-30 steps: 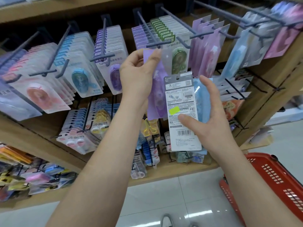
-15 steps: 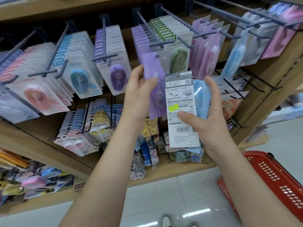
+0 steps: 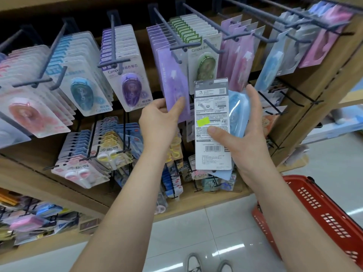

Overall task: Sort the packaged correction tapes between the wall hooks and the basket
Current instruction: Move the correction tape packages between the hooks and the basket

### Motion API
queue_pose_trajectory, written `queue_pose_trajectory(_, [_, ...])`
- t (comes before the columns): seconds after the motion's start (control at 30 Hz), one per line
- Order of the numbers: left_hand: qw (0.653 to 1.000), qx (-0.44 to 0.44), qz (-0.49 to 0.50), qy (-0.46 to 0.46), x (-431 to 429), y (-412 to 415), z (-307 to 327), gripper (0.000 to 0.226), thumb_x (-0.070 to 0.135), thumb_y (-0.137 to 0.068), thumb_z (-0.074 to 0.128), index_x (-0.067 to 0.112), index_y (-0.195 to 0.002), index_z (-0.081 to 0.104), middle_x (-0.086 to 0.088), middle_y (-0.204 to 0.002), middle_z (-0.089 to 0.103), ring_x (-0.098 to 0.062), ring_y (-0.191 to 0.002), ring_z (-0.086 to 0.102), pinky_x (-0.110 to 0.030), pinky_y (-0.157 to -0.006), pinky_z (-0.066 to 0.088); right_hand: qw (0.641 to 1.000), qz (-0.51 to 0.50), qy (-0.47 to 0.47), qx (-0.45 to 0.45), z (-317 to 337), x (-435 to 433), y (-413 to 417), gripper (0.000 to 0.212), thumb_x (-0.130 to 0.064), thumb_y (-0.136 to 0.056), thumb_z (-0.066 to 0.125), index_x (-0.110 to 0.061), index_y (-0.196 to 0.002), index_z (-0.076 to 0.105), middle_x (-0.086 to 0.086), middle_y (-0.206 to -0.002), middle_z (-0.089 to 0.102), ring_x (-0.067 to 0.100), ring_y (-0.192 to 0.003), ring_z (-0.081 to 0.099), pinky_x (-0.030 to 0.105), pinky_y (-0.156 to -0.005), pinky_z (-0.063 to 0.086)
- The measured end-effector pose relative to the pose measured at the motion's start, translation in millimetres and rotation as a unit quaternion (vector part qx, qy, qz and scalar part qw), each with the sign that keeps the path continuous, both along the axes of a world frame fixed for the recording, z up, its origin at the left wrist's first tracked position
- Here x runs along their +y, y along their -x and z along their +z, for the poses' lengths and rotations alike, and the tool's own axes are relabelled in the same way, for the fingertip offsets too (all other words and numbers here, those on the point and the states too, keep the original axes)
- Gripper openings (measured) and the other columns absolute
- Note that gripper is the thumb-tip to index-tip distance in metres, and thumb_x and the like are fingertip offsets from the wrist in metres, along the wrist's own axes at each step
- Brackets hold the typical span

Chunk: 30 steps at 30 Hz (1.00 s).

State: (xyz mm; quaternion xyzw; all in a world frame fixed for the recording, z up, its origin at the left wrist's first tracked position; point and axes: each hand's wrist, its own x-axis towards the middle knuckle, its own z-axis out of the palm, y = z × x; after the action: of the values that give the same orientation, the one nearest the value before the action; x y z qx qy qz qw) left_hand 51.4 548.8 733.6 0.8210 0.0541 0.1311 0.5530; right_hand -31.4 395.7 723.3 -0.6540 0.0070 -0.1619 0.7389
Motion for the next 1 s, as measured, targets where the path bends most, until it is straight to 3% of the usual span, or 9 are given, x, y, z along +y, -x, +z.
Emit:
queue_pose_trajectory(0.13, [0.997, -0.055, -0.009, -0.051, 9, 43, 4, 0.026, 0.042, -0.087, 0.071, 0.028, -0.107, 0.066, 0.007, -0.097, 0.069, -0.01, -0.086, 0.064, -0.025, -0.078, 0.051, 0.999, 0.009, 0.029, 0.009, 0, -2, 1, 0.084, -0.017, -0.079, 0.082, -0.044, -0.143, 0.035, -0.011, -0.142, 0.051, 0.009, -0.123, 0.058, 0.043, -0.094, 0.057])
queue_pose_trajectory(0.27, [0.96, 0.057, -0.224, 0.16, -8, 72, 11, 0.034, 0.038, -0.074, 0.072, 0.024, -0.105, 0.068, 0.009, -0.097, 0.075, -0.009, -0.091, 0.07, -0.02, -0.075, 0.055, 0.997, 0.021, 0.072, 0.005, 3, 2, 3, 0.076, -0.026, -0.08, 0.079, -0.037, -0.143, 0.039, -0.02, -0.135, 0.052, 0.001, -0.122, 0.056, 0.032, -0.094, 0.056])
queue_pose_trajectory(0.43, [0.953, 0.064, -0.188, 0.227, -8, 68, 5, 0.022, 0.018, -0.078, 0.075, 0.016, -0.098, 0.069, 0.003, -0.094, 0.076, -0.011, -0.088, 0.072, -0.024, -0.072, 0.058, 0.996, 0.072, 0.058, 0.005, 8, 1, 6, 0.048, -0.025, -0.1, 0.053, -0.04, -0.142, 0.038, -0.028, -0.13, 0.054, -0.006, -0.113, 0.059, 0.02, -0.083, 0.055])
queue_pose_trajectory(0.53, [0.956, 0.07, -0.177, 0.223, -8, 69, 4, 0.014, 0.02, -0.087, 0.069, 0.018, -0.1, 0.065, 0.0, -0.099, 0.075, -0.017, -0.094, 0.072, -0.032, -0.076, 0.059, 0.993, 0.078, 0.093, 0.015, 5, -5, 6, 0.036, -0.033, -0.102, 0.049, -0.048, -0.135, 0.048, -0.028, -0.135, 0.053, 0.002, -0.126, 0.053, 0.035, -0.101, 0.051])
queue_pose_trajectory(0.57, [0.953, 0.073, -0.167, 0.24, -8, 70, 6, 0.009, 0.018, -0.092, 0.064, 0.019, -0.101, 0.062, 0.001, -0.101, 0.075, -0.017, -0.095, 0.071, -0.034, -0.077, 0.059, 0.992, 0.063, 0.102, 0.023, 4, -7, 6, 0.03, -0.035, -0.102, 0.047, -0.047, -0.129, 0.054, -0.03, -0.133, 0.054, 0.0, -0.123, 0.053, 0.029, -0.102, 0.047])
queue_pose_trajectory(0.63, [0.955, 0.065, -0.149, 0.248, -7, 70, 10, 0.01, 0.014, -0.099, 0.056, 0.024, -0.101, 0.058, 0.004, -0.101, 0.074, -0.015, -0.094, 0.071, -0.036, -0.076, 0.06, 0.994, 0.028, 0.097, 0.047, 1, -11, 7, 0.024, -0.033, -0.104, 0.045, -0.043, -0.112, 0.065, -0.031, -0.107, 0.062, 0.005, -0.092, 0.055, 0.012, -0.078, 0.044])
queue_pose_trajectory(0.73, [0.986, -0.074, -0.149, 0.025, 0, 72, 9, 0.007, 0.02, -0.098, 0.056, 0.027, -0.096, 0.053, 0.005, -0.095, 0.067, -0.018, -0.082, 0.065, -0.043, -0.066, 0.056, 0.992, -0.018, 0.096, 0.076, 0, -15, 8, 0.029, -0.029, -0.106, 0.044, -0.04, -0.093, 0.067, -0.012, -0.082, 0.055, 0.015, -0.072, 0.046, 0.022, -0.056, 0.038])
queue_pose_trajectory(0.83, [0.924, -0.221, -0.147, -0.276, -2, 76, -1, 0.015, 0.029, -0.083, 0.054, 0.028, -0.097, 0.05, 0.002, -0.098, 0.052, -0.021, -0.079, 0.051, -0.041, -0.06, 0.047, 0.997, -0.013, 0.049, 0.057, 8, -10, 12, 0.024, -0.038, -0.102, 0.049, -0.032, -0.089, 0.068, -0.004, -0.083, 0.059, 0.013, -0.073, 0.053, 0.028, -0.062, 0.043])
queue_pose_trajectory(1.0, [0.896, -0.234, -0.195, -0.325, -8, 83, -8, 0.035, 0.018, -0.081, 0.069, 0.028, -0.112, 0.056, -0.003, -0.115, 0.046, -0.024, -0.091, 0.044, -0.039, -0.069, 0.046, 0.997, -0.027, -0.003, 0.072, 13, -5, 13, 0.014, -0.034, -0.088, 0.069, -0.024, -0.098, 0.068, 0.0, -0.092, 0.072, 0.019, -0.08, 0.07, 0.035, -0.063, 0.057])
